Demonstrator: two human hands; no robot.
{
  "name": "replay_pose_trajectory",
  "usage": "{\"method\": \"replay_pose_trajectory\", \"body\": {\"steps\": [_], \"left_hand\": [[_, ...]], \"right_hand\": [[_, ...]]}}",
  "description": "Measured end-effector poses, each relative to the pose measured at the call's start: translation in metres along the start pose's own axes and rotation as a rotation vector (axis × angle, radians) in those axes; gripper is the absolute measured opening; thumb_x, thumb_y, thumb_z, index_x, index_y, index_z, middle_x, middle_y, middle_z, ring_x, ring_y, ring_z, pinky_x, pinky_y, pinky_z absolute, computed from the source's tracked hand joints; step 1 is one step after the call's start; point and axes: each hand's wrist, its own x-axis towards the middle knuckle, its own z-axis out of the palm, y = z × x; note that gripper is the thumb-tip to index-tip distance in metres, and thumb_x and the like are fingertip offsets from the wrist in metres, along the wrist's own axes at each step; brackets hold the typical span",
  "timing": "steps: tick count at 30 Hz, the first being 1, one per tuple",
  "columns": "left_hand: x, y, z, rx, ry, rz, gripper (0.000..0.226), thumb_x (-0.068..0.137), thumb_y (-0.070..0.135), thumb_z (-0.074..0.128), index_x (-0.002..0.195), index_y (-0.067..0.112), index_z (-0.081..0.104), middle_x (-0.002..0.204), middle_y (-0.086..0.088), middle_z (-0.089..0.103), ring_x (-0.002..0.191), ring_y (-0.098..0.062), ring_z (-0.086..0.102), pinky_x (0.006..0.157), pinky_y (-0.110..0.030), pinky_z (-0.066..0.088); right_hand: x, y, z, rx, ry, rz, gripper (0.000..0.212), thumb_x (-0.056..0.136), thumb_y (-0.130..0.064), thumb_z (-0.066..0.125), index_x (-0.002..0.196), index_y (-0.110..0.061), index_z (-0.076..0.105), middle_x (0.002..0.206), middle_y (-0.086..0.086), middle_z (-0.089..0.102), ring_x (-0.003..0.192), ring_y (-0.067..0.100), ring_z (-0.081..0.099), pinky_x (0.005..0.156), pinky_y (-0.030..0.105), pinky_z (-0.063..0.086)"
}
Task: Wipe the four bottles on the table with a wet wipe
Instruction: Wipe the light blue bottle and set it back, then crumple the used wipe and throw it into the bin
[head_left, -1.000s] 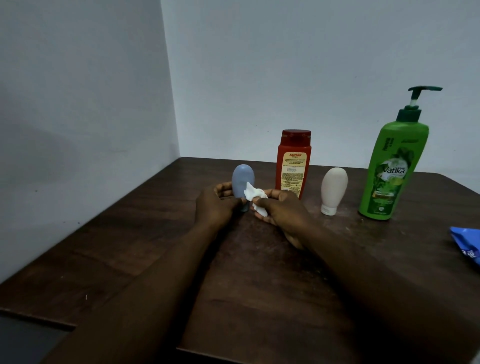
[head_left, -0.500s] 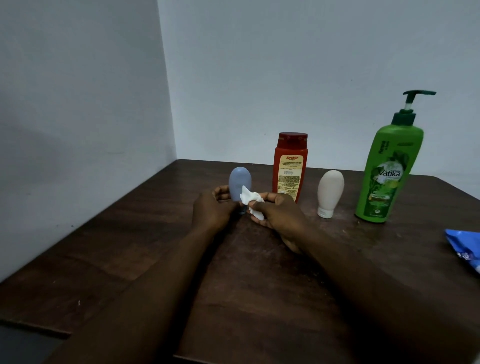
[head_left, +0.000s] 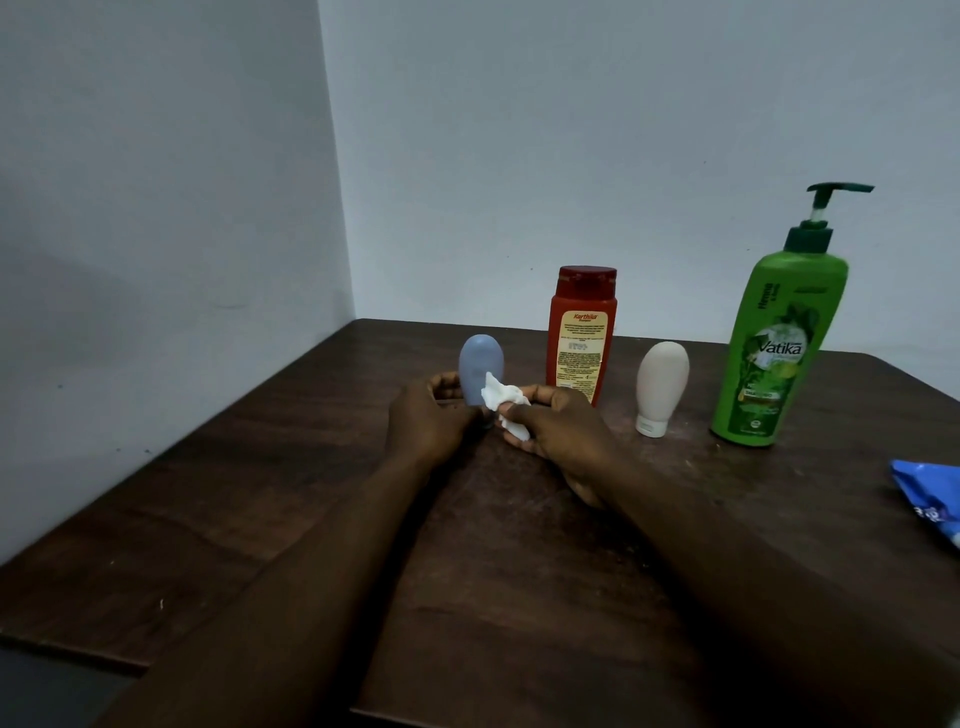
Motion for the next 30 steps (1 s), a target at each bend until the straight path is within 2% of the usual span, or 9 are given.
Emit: {"method": "replay_pose_trajectory", "body": {"steps": [5,10,15,18,22,23,25,27,30], "left_hand": [[0.000,-0.001,0.000,-0.054,0.034,-0.024,0.060,0.066,0.014,0.092,0.118,0.022,0.062,0.108,0.006,0.071,0.094,-0.005,0.068,0.084,-0.024,0.058],[-0.008,0.005,-0.002,-0.023,0.172,-0.030,0.049,0.078,0.008,0.079,0.119,0.024,0.056,0.112,0.005,0.062,0.098,-0.008,0.061,0.075,-0.021,0.051],[-0.028,0.014,-0.004,-0.006,0.247,0.042,0.034,0.084,0.007,0.071,0.103,0.032,0.057,0.100,0.012,0.062,0.087,-0.003,0.059,0.071,-0.021,0.049],[-0.043,0.017,-0.001,0.022,0.174,0.069,0.026,0.088,0.011,0.070,0.101,0.031,0.059,0.097,0.010,0.063,0.089,-0.005,0.061,0.073,-0.022,0.050],[-0.068,0.030,0.005,-0.030,-0.005,0.113,0.026,0.087,0.013,0.073,0.095,0.033,0.058,0.099,0.010,0.065,0.092,-0.006,0.063,0.074,-0.017,0.047],[-0.077,0.037,0.008,-0.031,-0.034,0.119,0.023,0.087,0.016,0.074,0.096,0.032,0.061,0.099,0.012,0.066,0.090,-0.002,0.063,0.072,-0.013,0.046],[-0.094,0.049,0.014,-0.042,-0.125,0.123,0.018,0.087,0.022,0.074,0.099,0.032,0.065,0.099,0.014,0.068,0.087,0.004,0.063,0.069,-0.010,0.047],[-0.112,0.060,0.020,-0.097,-0.214,0.117,0.020,0.086,0.027,0.076,0.102,0.034,0.066,0.104,0.013,0.069,0.091,0.004,0.063,0.076,-0.017,0.053],[-0.137,0.074,0.026,-0.127,-0.284,0.113,0.027,0.085,0.034,0.077,0.108,0.036,0.064,0.113,0.015,0.066,0.100,-0.002,0.063,0.088,-0.029,0.057]], "right_hand": [[-0.006,-0.002,-0.002,-0.074,0.055,-0.037,0.024,0.093,-0.013,0.069,0.117,-0.010,0.071,0.108,0.004,0.074,0.098,0.015,0.071,0.080,0.025,0.060],[-0.017,-0.005,-0.005,-0.097,0.097,-0.088,0.024,0.094,-0.015,0.069,0.117,-0.015,0.070,0.108,0.002,0.075,0.097,0.013,0.072,0.075,0.020,0.060],[-0.030,-0.009,-0.011,-0.106,0.099,-0.129,0.024,0.096,-0.012,0.065,0.115,-0.027,0.064,0.119,-0.001,0.070,0.097,0.014,0.074,0.082,0.032,0.062],[-0.043,-0.016,-0.020,-0.100,0.115,-0.143,0.028,0.097,-0.011,0.063,0.110,-0.036,0.058,0.116,-0.005,0.066,0.090,0.014,0.075,0.079,0.033,0.063],[-0.067,-0.025,-0.037,-0.347,0.179,-0.168,0.026,0.095,-0.028,0.068,0.120,-0.026,0.064,0.120,-0.001,0.071,0.097,0.016,0.071,0.089,0.040,0.060],[-0.074,-0.027,-0.042,-0.394,0.175,-0.170,0.029,0.094,-0.031,0.068,0.122,-0.026,0.065,0.117,-0.002,0.072,0.096,0.014,0.070,0.088,0.038,0.059],[-0.090,-0.031,-0.052,-0.416,0.157,-0.177,0.026,0.093,-0.030,0.070,0.119,-0.027,0.068,0.106,-0.005,0.075,0.084,0.009,0.070,0.075,0.027,0.056],[-0.106,-0.034,-0.061,-0.351,0.144,-0.163,0.023,0.089,-0.022,0.075,0.112,-0.022,0.071,0.096,-0.003,0.077,0.072,0.009,0.072,0.065,0.024,0.057],[-0.131,-0.036,-0.072,-0.231,0.122,-0.134,0.018,0.087,-0.013,0.076,0.104,-0.018,0.073,0.084,-0.001,0.077,0.072,0.013,0.075,0.064,0.029,0.062]]}}
